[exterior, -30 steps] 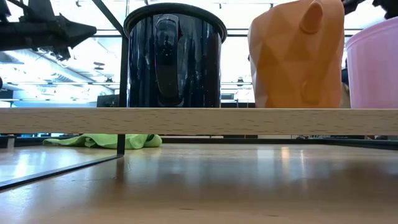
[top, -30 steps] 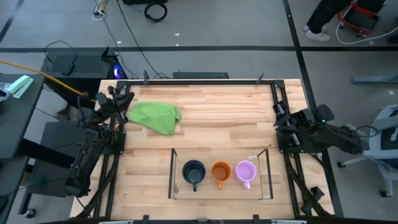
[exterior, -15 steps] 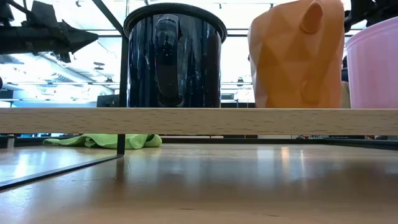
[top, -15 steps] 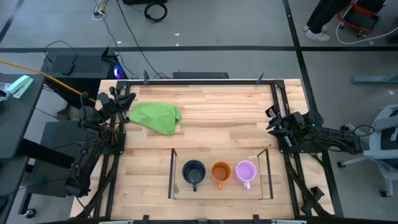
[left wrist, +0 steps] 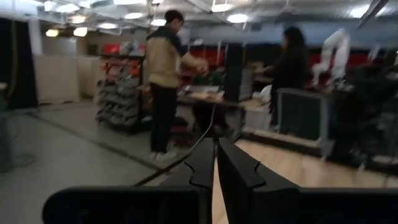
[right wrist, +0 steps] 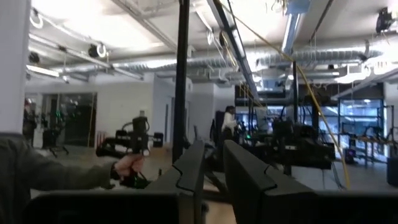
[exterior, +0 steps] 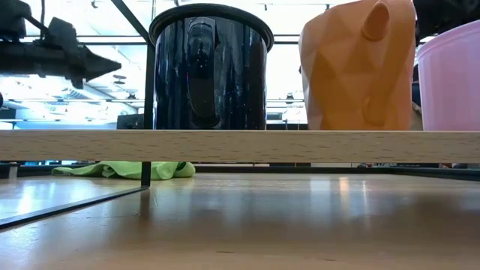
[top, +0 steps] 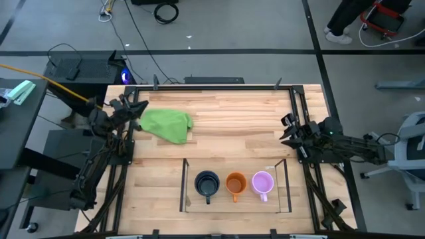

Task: Stack small to large cups/mugs on shelf
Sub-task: Return to Home Position

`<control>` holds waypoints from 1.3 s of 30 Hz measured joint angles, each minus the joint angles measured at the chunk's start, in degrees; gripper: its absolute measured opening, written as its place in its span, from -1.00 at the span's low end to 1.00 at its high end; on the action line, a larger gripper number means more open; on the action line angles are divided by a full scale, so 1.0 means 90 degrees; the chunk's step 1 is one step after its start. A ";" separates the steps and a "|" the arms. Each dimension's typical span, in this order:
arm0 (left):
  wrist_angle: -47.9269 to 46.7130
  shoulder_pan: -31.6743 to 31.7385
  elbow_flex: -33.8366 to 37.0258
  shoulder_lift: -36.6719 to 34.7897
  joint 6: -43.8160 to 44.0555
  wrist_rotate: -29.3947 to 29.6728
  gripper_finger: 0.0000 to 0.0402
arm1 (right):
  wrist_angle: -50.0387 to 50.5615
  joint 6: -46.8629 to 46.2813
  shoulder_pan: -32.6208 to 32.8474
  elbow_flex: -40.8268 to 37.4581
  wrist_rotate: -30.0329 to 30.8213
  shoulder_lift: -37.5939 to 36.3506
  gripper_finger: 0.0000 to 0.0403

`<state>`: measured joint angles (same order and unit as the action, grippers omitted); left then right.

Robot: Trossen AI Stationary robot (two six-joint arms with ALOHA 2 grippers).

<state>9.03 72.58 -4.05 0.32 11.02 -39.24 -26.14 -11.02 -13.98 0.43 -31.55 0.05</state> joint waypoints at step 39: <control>-0.1124 -0.0002 0.0000 0.0005 0.0253 0.0839 -0.84 | 0.2102 -0.0141 -0.0002 0.0000 -0.0002 0.0002 -0.66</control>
<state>-1.08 72.55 -4.05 0.36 13.30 -31.68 -7.22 -12.29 -14.00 0.43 -31.57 0.08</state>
